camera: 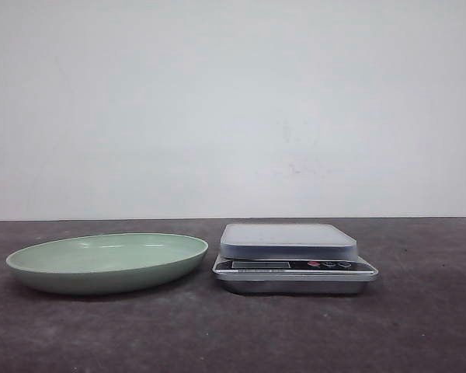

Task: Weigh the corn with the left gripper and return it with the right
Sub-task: 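Lift the corn with the left gripper and carry it over the scale, then set the corn on the scale pan and open the left gripper, then lower the right gripper onto the corn on the scale and grasp it, then lift the corn with the right gripper and carry it over the plate, then lower the corn onto the green plate and open the right gripper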

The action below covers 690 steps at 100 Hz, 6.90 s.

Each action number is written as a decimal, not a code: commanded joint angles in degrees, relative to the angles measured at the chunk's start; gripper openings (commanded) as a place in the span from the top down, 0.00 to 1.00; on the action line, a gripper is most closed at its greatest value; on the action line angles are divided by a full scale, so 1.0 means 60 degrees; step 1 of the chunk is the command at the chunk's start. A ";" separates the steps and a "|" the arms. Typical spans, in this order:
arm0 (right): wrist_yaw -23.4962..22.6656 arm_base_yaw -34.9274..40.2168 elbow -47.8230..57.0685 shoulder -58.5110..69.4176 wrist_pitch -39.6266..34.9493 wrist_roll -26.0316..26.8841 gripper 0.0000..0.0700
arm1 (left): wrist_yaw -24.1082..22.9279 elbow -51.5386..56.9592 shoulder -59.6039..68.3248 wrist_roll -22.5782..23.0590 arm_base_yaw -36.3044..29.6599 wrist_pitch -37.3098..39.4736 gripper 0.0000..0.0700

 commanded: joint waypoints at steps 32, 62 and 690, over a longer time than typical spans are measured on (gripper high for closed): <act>0.0000 0.0040 0.0080 0.0055 0.0087 0.0069 0.04 | -0.0448 0.0772 0.3417 -0.0168 -0.0557 -0.2087 0.98; -0.0025 0.0040 0.0080 0.0055 -0.0466 0.0025 0.04 | -0.0579 0.0772 0.5472 -0.0900 -0.0896 -0.2229 0.98; 0.0463 0.6313 0.5264 1.4684 0.4040 0.6983 0.22 | -0.6765 0.7071 -0.3767 0.3271 -0.4248 -1.1234 0.00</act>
